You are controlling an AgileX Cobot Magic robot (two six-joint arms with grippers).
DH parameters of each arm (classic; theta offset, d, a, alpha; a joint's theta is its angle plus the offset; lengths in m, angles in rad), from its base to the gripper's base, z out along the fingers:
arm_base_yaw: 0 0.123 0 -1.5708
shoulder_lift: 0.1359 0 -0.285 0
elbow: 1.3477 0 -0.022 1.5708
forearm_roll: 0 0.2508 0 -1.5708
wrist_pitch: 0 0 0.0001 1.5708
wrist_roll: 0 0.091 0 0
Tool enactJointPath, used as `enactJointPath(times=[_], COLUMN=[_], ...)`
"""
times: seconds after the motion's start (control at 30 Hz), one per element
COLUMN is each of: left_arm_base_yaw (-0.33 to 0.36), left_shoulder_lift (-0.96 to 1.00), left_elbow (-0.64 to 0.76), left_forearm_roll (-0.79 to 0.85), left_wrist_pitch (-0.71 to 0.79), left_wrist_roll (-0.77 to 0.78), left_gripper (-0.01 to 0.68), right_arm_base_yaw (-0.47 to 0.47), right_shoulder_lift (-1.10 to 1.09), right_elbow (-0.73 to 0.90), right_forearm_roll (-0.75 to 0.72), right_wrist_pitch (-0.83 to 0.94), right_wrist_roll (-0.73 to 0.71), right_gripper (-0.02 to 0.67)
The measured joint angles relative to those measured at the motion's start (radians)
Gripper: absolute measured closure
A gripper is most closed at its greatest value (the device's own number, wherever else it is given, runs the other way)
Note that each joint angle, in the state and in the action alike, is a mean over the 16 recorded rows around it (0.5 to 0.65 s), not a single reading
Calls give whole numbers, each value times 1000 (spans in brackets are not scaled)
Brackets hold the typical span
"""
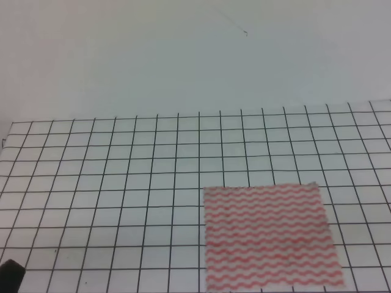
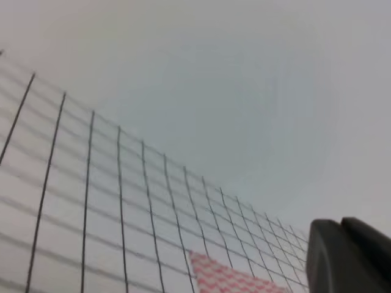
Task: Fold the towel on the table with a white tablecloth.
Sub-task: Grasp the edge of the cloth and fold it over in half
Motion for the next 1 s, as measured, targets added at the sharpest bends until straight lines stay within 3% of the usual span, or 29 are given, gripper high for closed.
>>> enactJointPath(times=[0.17, 0.5, 1.0], left_arm_base_yaw=[0, 0, -1], left_shoulder_lift=[53, 340, 807], left_elbow=[-73, -232, -416], left_forearm_roll=[3, -73, -383], left_wrist_pitch=[61, 168, 440], left_wrist_roll=[164, 373, 792], left_gripper=[673, 673, 636], right_arm_base_yaw=[6, 56, 158], right_shoulder_lift=[134, 559, 979], right_elbow=[-139, -415, -553], right_forearm_roll=[-145, -459, -565], right_wrist_pitch=[63, 216, 483], right_wrist_roll=[-73, -30, 31], right_gripper=[650, 646, 493])
